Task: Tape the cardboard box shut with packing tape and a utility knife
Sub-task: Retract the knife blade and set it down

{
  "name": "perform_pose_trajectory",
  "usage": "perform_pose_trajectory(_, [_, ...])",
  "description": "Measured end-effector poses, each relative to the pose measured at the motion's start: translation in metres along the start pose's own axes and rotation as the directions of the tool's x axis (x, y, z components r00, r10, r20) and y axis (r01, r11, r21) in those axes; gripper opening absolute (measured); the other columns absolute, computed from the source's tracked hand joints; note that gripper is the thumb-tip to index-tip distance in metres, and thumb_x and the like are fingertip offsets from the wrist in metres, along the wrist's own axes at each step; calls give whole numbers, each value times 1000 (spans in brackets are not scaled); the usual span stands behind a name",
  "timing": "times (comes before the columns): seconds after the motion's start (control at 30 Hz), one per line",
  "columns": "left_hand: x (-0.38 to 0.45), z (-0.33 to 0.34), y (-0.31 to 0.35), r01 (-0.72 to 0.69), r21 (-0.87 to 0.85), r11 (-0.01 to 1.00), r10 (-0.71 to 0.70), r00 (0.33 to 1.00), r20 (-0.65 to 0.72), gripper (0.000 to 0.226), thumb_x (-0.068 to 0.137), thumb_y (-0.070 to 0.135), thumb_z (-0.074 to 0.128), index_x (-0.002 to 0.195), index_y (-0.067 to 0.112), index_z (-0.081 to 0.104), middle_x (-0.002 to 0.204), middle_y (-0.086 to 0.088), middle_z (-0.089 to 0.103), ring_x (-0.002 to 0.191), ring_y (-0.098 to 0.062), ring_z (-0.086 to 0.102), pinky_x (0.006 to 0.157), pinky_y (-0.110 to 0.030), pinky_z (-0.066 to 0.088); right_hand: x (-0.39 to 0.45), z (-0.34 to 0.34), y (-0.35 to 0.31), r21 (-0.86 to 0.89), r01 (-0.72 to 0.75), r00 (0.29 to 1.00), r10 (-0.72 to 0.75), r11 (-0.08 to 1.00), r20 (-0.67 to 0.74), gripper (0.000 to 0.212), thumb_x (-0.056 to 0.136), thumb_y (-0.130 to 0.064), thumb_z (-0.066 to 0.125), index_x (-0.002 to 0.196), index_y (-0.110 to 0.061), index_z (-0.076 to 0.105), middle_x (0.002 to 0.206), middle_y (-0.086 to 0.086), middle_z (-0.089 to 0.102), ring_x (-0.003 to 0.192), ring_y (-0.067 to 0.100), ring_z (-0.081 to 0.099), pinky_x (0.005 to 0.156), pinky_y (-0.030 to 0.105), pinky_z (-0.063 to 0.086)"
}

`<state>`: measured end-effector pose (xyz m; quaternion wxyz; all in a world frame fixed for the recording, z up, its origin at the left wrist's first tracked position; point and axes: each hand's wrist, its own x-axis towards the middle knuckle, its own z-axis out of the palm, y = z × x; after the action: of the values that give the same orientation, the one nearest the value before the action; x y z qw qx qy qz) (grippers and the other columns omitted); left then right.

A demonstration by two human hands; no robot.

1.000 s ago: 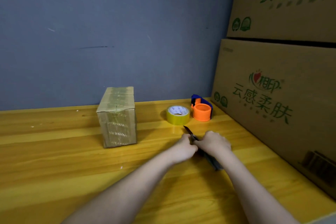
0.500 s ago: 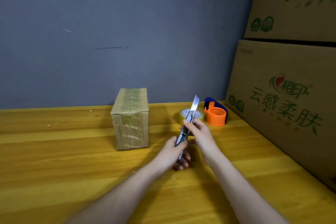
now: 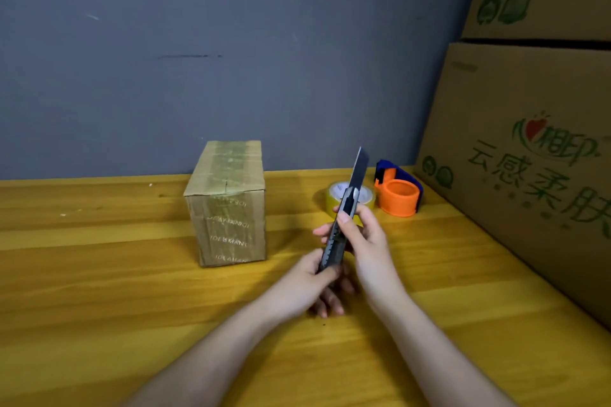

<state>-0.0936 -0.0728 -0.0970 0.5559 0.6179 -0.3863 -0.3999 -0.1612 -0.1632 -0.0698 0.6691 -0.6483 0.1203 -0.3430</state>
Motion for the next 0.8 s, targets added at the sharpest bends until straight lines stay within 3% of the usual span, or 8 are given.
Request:
perform_pose_trajectory(0.27, [-1,1,1,37,-56,998,-38,999,-7,19,95,4,32,86,17,42,62,-5,45,31,-9,50,30,-14,35,1,1,5,55,-24,1000,24,998,8,13,96,-18,48,106,-18,57,78,2,72,71,11,62,69,29,53])
perform_pose_trajectory(0.37, [0,0,1,32,-146,989,-33,999,-5,7,83,21,37,86,16,41,62,-5,46,32,-11,52,32,-14,38,0,2,10,74,-59,996,53,996,69,24,96,-15,47,115,-27,55,89,0,74,77,11,62,70,25,52])
perform_pose_trajectory(0.43, [1,-1,2,48,-177,983,-47,999,8,22,74,31,34,86,14,42,65,-7,46,33,-12,53,33,-15,40,-2,2,13,99,-79,990,67,992,124,34,95,-9,47,119,-33,52,100,1,74,83,12,63,76,24,52])
perform_pose_trajectory(0.5, [2,-2,1,61,-229,972,-61,998,8,26,84,34,36,94,12,44,67,-8,46,35,-12,55,34,-17,43,-4,3,17,92,-123,973,102,988,205,43,95,-4,46,127,-33,46,111,3,71,94,13,65,84,25,52])
perform_pose_trajectory(0.6, [1,-9,0,14,-315,949,-22,1000,-21,24,99,15,28,116,8,44,72,-11,59,46,-16,61,45,-23,53,-7,6,21,28,-155,954,142,988,264,47,95,1,42,133,-27,41,119,3,67,103,10,66,88,23,52])
perform_pose_trajectory(0.67, [-1,-14,-1,16,-334,942,-13,1000,12,29,95,2,28,116,9,48,76,-12,68,56,-21,68,53,-26,58,-6,5,23,40,-170,951,153,985,267,47,94,2,44,135,-23,42,120,5,67,105,13,66,91,25,52])
perform_pose_trajectory(0.8, [-5,-16,4,48,-308,950,-17,995,103,31,95,-4,34,104,15,57,78,-4,75,66,-18,73,66,-25,60,-2,-2,23,79,-239,927,204,968,315,49,93,0,47,138,-18,40,122,10,67,109,23,65,90,30,54])
